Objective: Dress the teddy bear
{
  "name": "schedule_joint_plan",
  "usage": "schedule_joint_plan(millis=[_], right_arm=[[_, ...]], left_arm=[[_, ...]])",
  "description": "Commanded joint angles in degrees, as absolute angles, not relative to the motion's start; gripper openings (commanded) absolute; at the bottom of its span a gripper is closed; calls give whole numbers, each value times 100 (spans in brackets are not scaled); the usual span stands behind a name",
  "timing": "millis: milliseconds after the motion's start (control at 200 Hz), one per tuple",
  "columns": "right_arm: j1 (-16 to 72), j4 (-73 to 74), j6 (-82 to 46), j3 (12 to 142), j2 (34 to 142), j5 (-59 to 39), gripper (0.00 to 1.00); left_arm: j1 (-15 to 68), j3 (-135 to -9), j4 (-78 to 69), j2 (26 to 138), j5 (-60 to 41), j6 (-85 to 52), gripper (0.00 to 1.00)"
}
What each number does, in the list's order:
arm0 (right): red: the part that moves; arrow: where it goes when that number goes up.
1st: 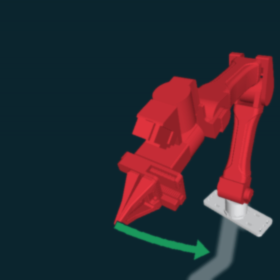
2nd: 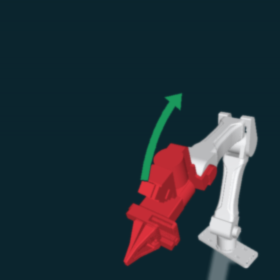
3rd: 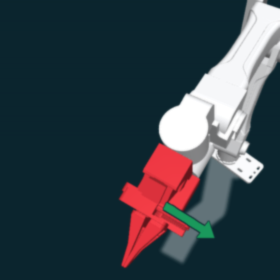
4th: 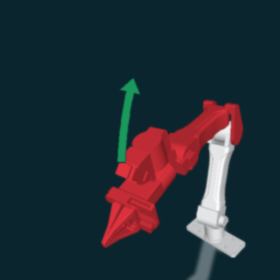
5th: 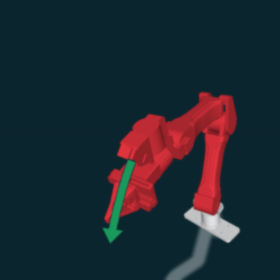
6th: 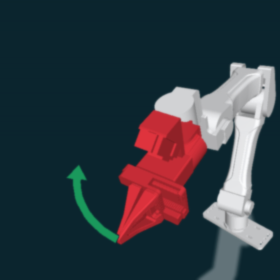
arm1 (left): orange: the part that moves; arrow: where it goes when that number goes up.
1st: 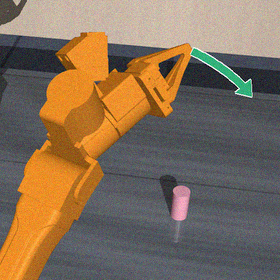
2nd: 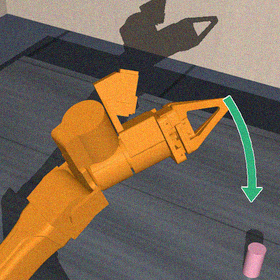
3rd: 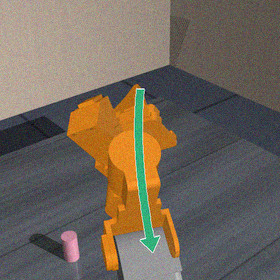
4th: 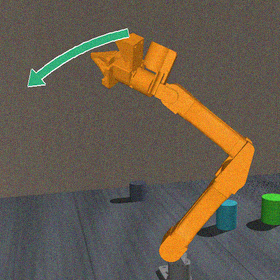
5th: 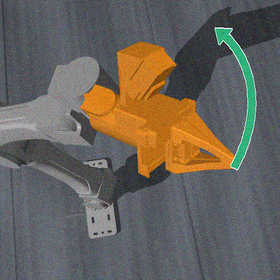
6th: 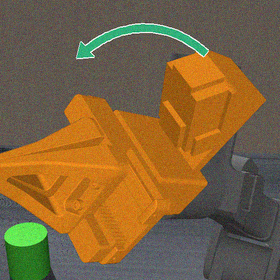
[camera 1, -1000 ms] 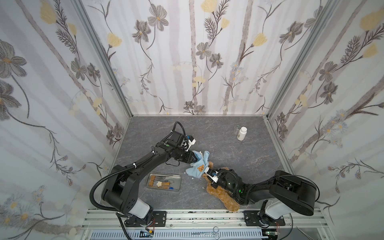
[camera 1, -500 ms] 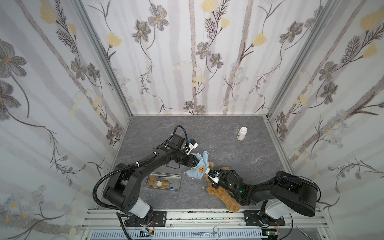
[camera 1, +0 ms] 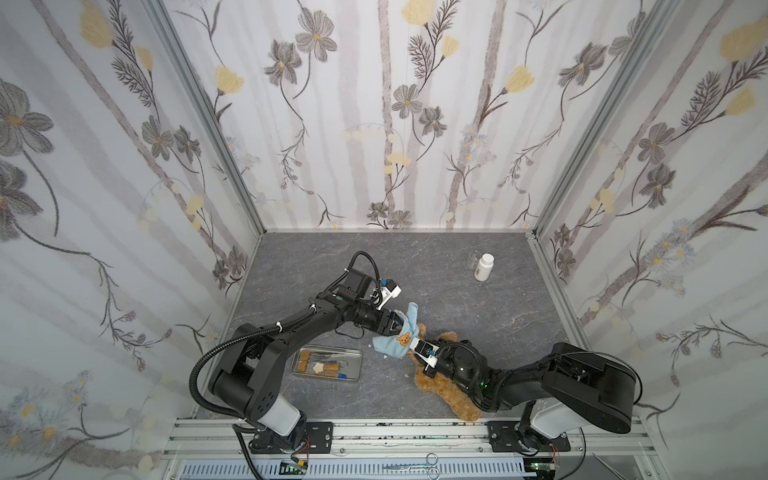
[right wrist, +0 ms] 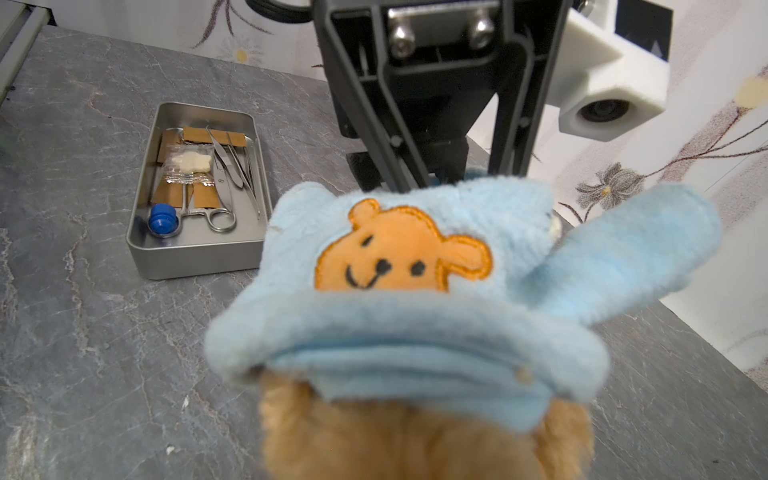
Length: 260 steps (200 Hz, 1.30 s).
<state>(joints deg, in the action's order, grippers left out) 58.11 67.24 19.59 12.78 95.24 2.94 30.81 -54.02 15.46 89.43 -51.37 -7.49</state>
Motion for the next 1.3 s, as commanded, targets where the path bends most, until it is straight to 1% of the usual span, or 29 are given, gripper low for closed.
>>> schedule_joint_plan(millis=[0, 225, 370, 435, 475, 520, 699, 859, 1169, 1294], right_arm=[[5824, 7128, 2124, 1369, 9554, 250, 23], [5792, 7295, 2171, 1434, 9574, 349, 23], [5784, 7325, 2225, 1525, 9624, 227, 23], [5783, 7283, 2299, 1490, 9625, 155, 23], [5790, 7184, 2371, 1470, 9622, 103, 23], [5785, 7043, 2448, 1455, 9586, 81, 24], [5796, 6497, 2656, 1389, 9347, -86, 25], [5815, 6250, 2931, 1406, 9242, -176, 26], [5852, 6147, 3336, 1447, 9257, -87, 26], [5840, 6153, 3313, 1485, 9238, -98, 26]], left_arm=[[3140, -5346, 1433, 9007, -5449, -738, 56], [3303, -5372, 1390, 9141, -5619, -823, 49], [3335, -5405, 1358, 9215, -5699, -899, 40], [3329, -5405, 1345, 9217, -5771, -914, 39], [3322, -5404, 1345, 9204, -5791, -931, 43], [3272, -5400, 1345, 9185, -5761, -957, 51], [3071, -5414, 1345, 9091, -5762, -984, 62], [3056, -5387, 1354, 9174, -5753, -984, 63], [3079, -5218, 1362, 9119, -5836, -1020, 45], [3209, -5126, 1362, 9071, -5834, -1013, 44]])
